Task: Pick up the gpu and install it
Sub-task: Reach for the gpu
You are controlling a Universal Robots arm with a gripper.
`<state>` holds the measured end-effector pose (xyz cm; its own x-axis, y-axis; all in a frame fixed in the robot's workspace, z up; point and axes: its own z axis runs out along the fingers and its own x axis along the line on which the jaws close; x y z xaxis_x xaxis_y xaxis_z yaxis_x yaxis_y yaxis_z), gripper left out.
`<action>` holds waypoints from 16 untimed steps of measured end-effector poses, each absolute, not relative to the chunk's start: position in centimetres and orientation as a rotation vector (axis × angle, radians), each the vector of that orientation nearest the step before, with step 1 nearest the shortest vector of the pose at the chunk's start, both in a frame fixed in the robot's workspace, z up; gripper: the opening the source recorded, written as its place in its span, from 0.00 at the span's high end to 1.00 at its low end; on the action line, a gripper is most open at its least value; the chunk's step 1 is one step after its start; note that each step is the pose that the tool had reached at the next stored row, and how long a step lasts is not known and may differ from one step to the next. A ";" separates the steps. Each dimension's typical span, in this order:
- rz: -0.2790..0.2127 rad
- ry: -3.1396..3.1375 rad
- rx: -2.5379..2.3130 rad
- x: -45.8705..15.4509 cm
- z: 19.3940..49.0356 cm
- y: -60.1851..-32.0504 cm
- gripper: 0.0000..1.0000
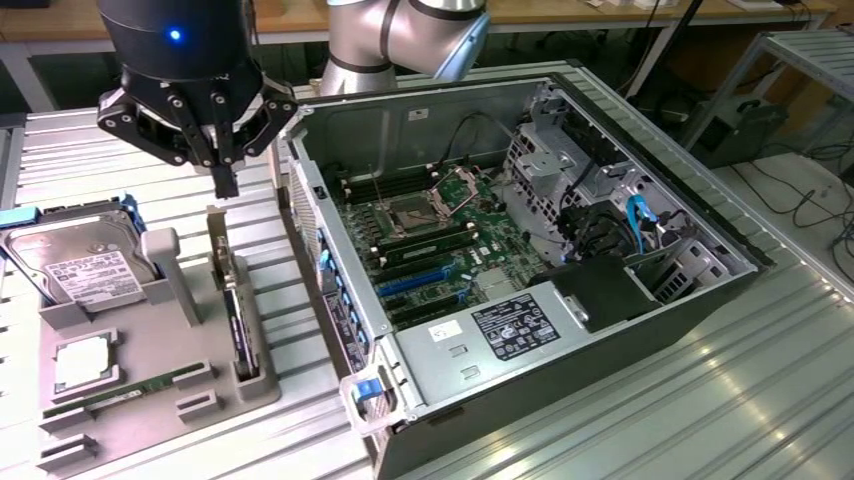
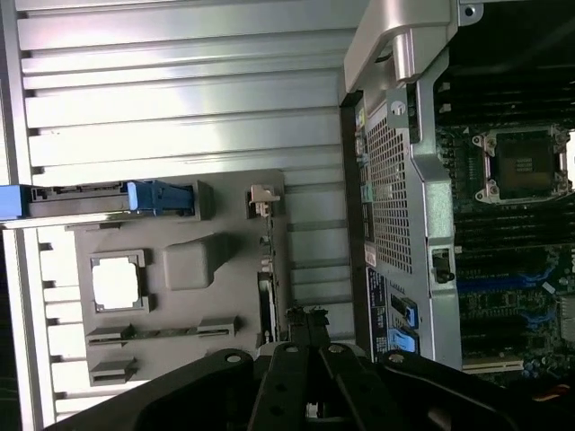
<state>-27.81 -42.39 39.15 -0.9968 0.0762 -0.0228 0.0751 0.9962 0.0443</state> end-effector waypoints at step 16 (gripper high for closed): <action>0.068 3.114 0.118 -29.1 39.1 -42.6 0.89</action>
